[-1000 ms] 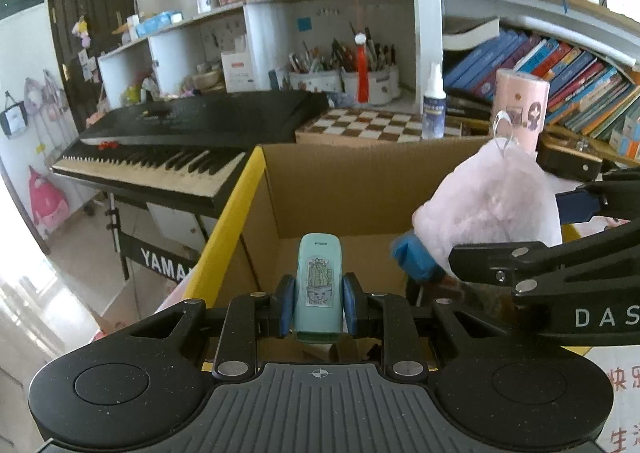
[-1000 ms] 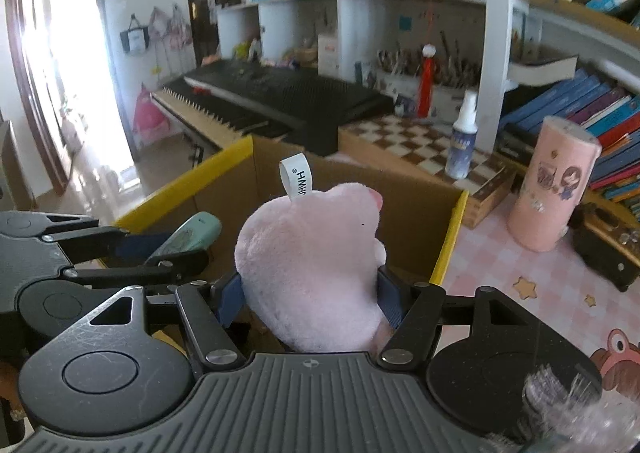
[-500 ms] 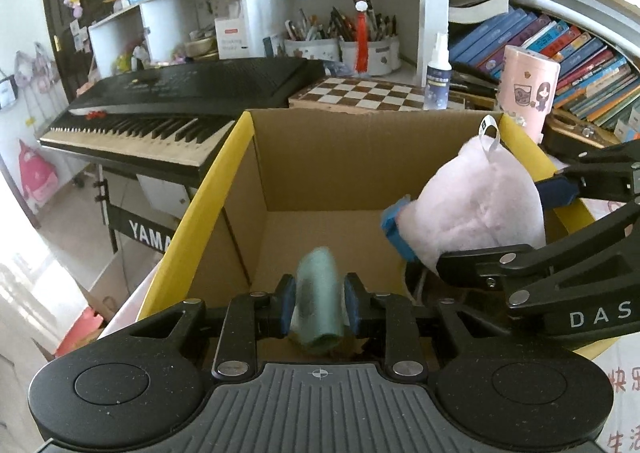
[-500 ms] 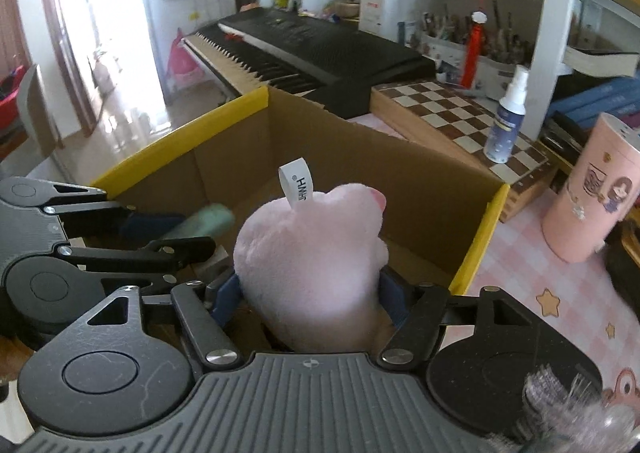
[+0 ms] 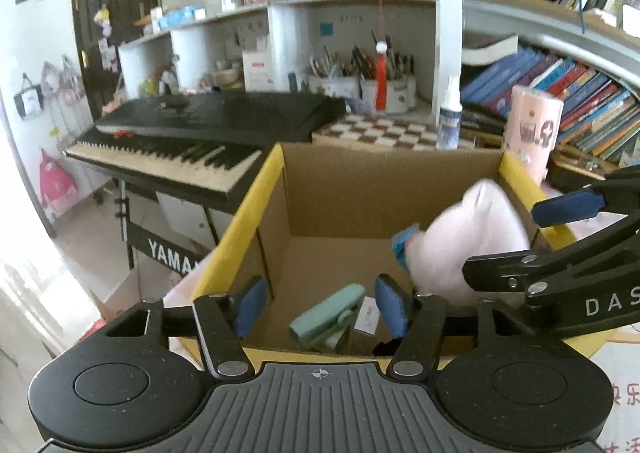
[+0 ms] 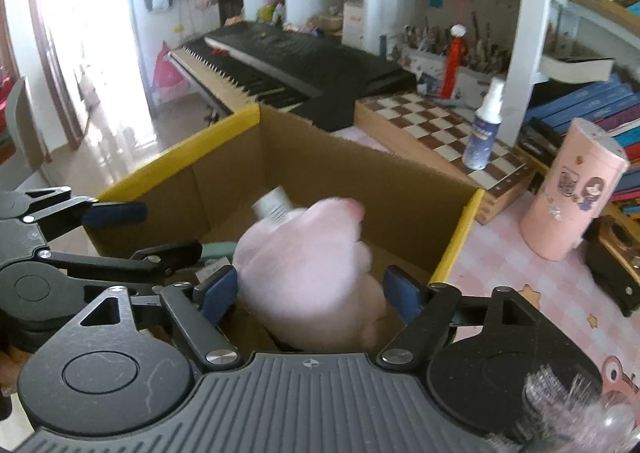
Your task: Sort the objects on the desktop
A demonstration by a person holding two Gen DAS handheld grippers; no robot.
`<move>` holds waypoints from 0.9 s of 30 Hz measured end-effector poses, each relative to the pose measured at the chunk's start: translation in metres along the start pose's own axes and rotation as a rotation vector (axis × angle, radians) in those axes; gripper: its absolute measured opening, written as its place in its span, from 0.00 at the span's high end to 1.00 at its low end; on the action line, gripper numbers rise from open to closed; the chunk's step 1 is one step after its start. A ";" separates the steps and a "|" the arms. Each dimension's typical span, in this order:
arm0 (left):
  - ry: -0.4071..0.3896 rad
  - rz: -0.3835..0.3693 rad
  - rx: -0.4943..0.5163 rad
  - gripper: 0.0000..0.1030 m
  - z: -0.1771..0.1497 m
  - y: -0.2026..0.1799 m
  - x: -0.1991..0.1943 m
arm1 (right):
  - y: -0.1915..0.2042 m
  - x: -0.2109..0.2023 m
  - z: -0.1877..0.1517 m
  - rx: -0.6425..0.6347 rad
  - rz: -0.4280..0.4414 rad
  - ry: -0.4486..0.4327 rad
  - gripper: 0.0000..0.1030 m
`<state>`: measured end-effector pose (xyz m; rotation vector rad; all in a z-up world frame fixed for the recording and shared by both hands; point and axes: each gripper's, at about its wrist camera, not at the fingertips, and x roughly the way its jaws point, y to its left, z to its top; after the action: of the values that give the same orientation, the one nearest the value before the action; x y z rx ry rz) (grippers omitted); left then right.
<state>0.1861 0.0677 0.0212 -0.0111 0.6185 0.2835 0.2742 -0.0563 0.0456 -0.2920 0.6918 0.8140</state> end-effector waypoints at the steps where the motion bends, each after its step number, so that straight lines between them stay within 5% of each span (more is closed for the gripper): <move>1: -0.017 0.011 0.015 0.35 -0.001 -0.001 -0.004 | 0.002 -0.005 -0.001 0.004 -0.014 -0.011 0.19; 6: -0.082 0.018 0.052 0.32 -0.005 -0.004 -0.028 | 0.012 -0.028 -0.009 0.044 -0.071 -0.065 0.19; 18: -0.109 -0.083 -0.004 0.30 -0.025 0.008 -0.071 | 0.042 -0.087 -0.052 0.162 -0.235 -0.183 0.19; 27: -0.127 -0.144 0.049 0.26 -0.049 0.011 -0.108 | 0.076 -0.128 -0.100 0.273 -0.388 -0.233 0.19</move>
<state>0.0713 0.0456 0.0435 0.0091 0.4955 0.1290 0.1104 -0.1274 0.0575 -0.0762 0.4977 0.3690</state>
